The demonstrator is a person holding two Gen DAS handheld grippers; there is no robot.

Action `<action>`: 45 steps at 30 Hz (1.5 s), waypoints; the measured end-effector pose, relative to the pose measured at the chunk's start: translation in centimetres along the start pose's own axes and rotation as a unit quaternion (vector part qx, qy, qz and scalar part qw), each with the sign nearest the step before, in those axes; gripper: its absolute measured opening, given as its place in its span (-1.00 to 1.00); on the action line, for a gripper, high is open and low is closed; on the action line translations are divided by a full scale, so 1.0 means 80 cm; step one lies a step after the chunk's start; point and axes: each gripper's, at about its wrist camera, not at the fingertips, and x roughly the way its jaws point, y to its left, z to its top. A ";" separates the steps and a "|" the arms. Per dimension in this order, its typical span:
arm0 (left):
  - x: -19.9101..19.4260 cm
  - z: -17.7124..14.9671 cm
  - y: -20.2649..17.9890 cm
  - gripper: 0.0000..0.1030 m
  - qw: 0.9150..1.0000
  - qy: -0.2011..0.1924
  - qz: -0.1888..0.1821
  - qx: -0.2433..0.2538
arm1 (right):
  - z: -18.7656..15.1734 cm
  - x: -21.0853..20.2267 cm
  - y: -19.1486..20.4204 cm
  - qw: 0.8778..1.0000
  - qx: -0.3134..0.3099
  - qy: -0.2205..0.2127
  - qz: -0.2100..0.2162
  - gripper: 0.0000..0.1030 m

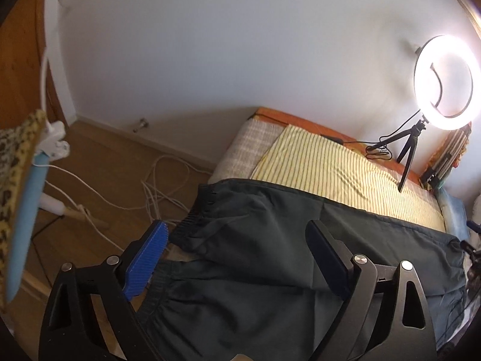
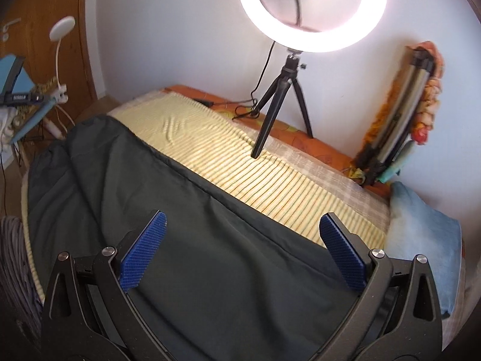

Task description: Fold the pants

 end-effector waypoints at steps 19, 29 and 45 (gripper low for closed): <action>0.153 0.028 -0.002 0.39 0.994 0.100 -0.022 -0.046 | 0.020 0.178 0.004 0.990 -0.064 0.106 0.062 0.87; 0.194 0.010 -0.013 0.35 0.991 0.122 -0.021 -0.046 | 0.012 0.186 0.011 0.985 -0.061 0.121 0.111 -0.26; 0.177 0.027 -0.008 0.40 0.978 0.133 -0.048 -0.151 | -0.024 0.043 0.081 0.987 -0.125 0.039 0.096 -0.92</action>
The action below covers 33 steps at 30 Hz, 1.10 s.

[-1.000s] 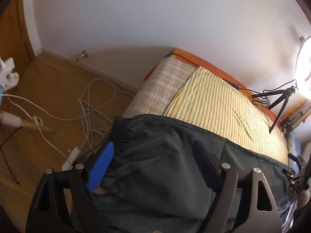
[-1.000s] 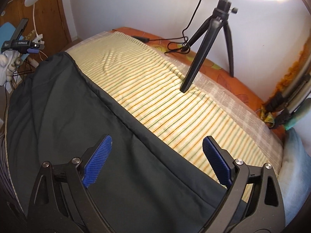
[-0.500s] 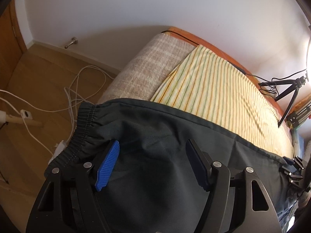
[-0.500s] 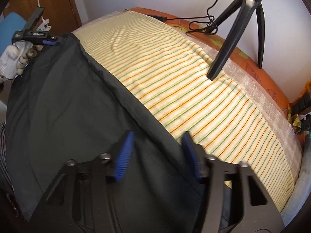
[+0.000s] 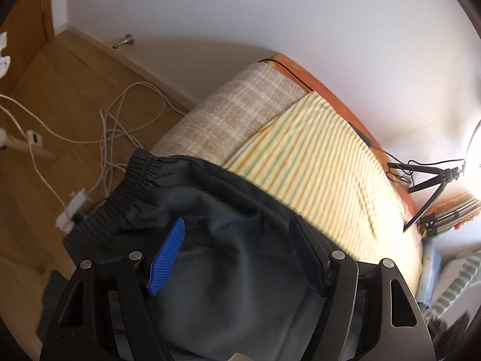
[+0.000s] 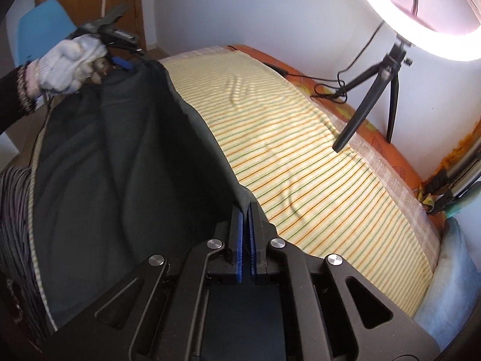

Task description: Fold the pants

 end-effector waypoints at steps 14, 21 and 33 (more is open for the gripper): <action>0.041 -0.019 -0.050 0.40 0.998 0.013 0.062 0.003 | -0.035 -0.020 0.042 0.999 -0.043 -0.015 -0.012 -0.93; 0.024 -0.034 -0.027 -0.87 0.999 -0.046 0.027 0.003 | -0.024 -0.046 0.043 0.996 -0.040 -0.051 -0.063 -0.93; -0.108 -0.076 0.013 -0.94 0.987 -0.150 -0.062 0.017 | -0.027 -0.106 0.083 0.996 -0.052 -0.055 -0.053 -0.94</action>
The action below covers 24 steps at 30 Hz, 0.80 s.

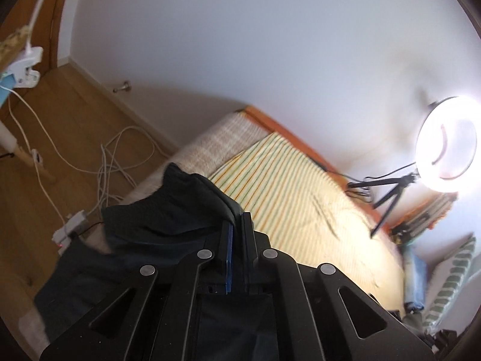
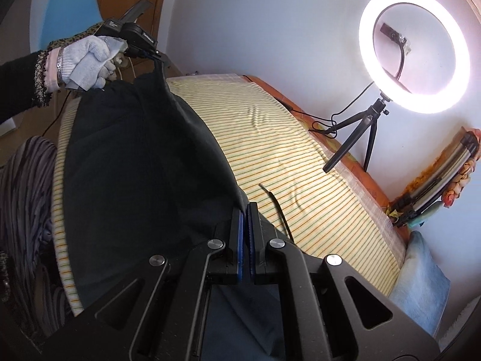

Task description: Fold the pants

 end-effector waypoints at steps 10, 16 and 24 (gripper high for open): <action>-0.072 -0.082 0.069 -0.94 1.000 0.006 -0.009 -0.008 | -0.051 -0.037 0.084 0.997 -0.015 0.046 0.056 -0.94; -0.080 -0.129 0.104 -0.94 0.999 0.025 -0.011 -0.035 | -0.076 -0.033 0.111 0.993 -0.014 0.075 0.090 -0.94; -0.070 -0.140 0.131 -0.33 0.996 0.037 -0.005 -0.079 | -0.086 -0.013 0.120 0.990 -0.026 0.104 0.090 -0.94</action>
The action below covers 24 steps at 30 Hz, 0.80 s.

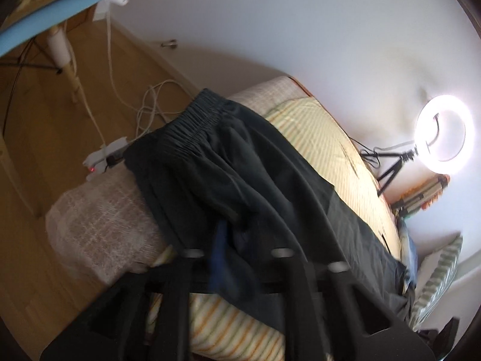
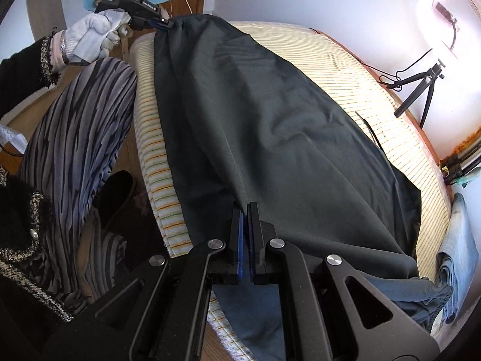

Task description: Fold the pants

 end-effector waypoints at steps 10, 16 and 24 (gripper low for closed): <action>0.005 0.033 0.023 -0.78 0.999 -0.023 0.005 -0.046 | 0.009 -0.010 -0.024 0.999 0.031 -0.024 -0.033 -0.94; -0.025 0.036 0.016 -0.88 0.998 -0.053 0.014 -0.012 | 0.018 -0.023 -0.029 0.998 0.041 -0.040 -0.022 -0.94; -0.019 0.031 0.048 -0.87 0.999 -0.017 0.040 -0.013 | 0.004 -0.014 -0.010 0.999 0.041 -0.027 -0.003 -0.94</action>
